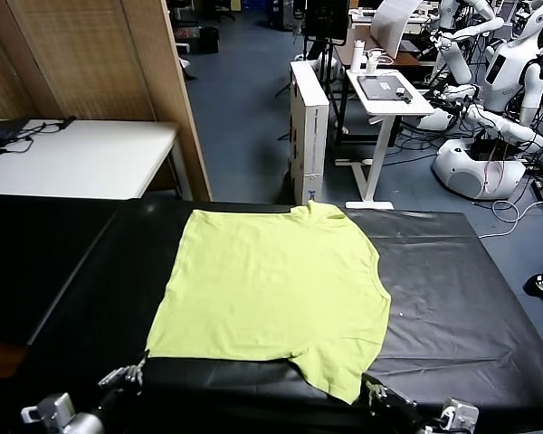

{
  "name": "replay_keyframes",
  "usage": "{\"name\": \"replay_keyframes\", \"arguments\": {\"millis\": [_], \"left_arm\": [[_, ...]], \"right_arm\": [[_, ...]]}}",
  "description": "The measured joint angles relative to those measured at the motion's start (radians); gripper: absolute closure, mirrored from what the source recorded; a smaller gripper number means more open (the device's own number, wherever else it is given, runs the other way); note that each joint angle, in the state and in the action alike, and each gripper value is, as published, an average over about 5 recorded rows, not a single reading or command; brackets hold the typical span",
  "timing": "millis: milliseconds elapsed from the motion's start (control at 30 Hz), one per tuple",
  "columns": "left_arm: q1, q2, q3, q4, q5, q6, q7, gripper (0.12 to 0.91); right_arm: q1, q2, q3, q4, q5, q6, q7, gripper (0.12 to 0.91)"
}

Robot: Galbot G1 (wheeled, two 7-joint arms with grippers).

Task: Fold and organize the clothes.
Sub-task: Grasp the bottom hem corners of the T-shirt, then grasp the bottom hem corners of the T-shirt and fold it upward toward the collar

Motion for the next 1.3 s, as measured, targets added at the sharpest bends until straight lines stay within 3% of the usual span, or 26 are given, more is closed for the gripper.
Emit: {"name": "replay_keyframes", "arguments": {"millis": [167,533,967,1300], "left_arm": [[0.047,-0.009,-0.025,-0.051,-0.001,-0.003,-0.003,0.884],[0.072,-0.044,-0.045,-0.108,-0.046,-0.054,-0.025,0.884],[-0.11,-0.102,-0.015,-0.039,-0.074,-0.065,-0.04,0.884],[-0.248,-0.115,0.039,0.039,-0.02,-0.054,-0.047,0.884]], "right_arm": [[-0.006,-0.002,0.006,0.011,0.0,0.002,-0.007,0.886],[0.122,-0.058,0.057,-0.024,0.071,0.046,-0.091,0.886],[0.363,-0.157,0.023,-0.191,0.105,0.08,-0.095,0.886],[0.574,-0.193,-0.057,-0.379,0.101,0.133,-0.112,0.886]]}}
